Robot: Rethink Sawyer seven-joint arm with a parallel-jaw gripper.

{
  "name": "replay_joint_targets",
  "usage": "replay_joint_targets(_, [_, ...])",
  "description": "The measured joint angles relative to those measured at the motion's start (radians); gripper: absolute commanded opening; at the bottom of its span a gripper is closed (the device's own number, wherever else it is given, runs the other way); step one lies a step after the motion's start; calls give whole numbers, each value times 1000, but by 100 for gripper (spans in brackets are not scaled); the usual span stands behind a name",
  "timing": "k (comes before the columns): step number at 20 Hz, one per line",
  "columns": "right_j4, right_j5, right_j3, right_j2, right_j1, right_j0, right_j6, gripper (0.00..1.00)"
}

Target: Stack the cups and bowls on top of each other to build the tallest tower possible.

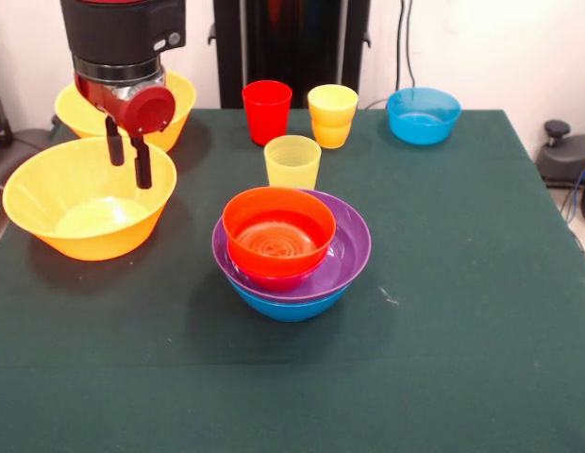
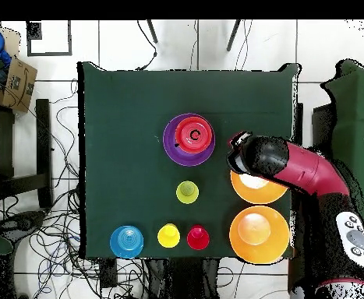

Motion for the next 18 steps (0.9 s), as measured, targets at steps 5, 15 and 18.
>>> replay_joint_targets(5, [-25, 31, -23, -37, 2, 24, 0, 100])
replay_joint_targets(15, [-49, 49, -86, -94, 52, 31, 0, 100])
replay_joint_targets(18, [-49, 49, -122, -105, 88, 32, 0, 100])
